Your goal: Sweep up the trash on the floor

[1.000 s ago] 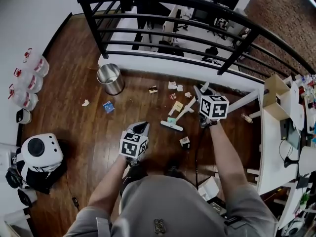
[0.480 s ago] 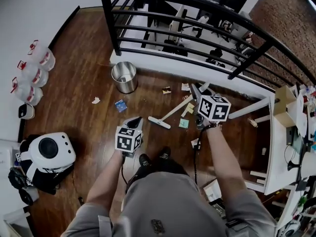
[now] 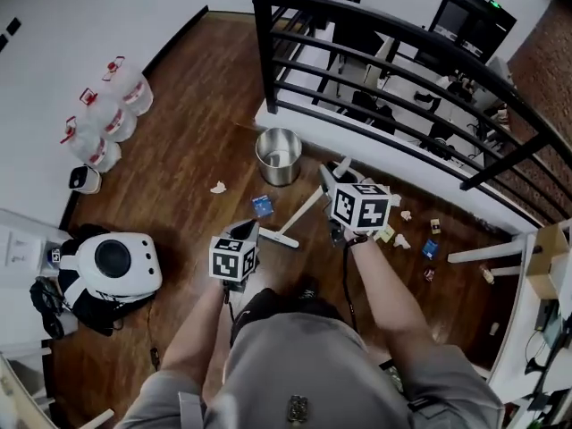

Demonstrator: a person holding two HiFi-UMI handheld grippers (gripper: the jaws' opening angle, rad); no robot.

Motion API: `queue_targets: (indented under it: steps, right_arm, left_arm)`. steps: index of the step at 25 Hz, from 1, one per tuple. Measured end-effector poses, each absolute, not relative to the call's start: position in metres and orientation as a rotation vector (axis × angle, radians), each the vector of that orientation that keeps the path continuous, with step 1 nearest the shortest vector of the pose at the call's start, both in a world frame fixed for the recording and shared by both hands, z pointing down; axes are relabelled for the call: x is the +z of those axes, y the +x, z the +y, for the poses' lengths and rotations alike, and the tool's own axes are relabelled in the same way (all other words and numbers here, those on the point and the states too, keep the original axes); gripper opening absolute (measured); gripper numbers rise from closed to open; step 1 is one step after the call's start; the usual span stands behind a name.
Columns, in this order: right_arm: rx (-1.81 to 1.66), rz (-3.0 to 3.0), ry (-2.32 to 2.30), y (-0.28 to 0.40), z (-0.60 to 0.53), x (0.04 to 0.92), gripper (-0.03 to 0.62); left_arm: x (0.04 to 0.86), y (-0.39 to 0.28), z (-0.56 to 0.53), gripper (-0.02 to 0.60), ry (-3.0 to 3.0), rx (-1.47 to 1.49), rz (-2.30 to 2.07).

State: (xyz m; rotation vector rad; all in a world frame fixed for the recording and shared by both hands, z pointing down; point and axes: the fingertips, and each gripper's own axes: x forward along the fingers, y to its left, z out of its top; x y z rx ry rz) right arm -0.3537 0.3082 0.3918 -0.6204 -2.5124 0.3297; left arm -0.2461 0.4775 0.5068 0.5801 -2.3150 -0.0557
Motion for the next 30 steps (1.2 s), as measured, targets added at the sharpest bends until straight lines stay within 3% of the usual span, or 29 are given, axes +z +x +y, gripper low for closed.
queue_targets:
  steps: [16, 23, 30]
  right_arm:
    - [0.505, -2.504, -0.29, -0.457, 0.467, 0.443, 0.069]
    - [0.563, -2.454, 0.028, -0.456, 0.432, 0.48, 0.066]
    - [0.524, -2.487, 0.296, -0.427, 0.338, 0.48, 0.066]
  left_arm:
    - [0.536, -0.37, 0.671, 0.008, 0.722, -0.023, -2.212]
    - [0.544, -0.395, 0.688, 0.008, 0.808, 0.013, -2.15]
    - [0.549, -0.404, 0.625, 0.008, 0.947, 0.047, -2.091]
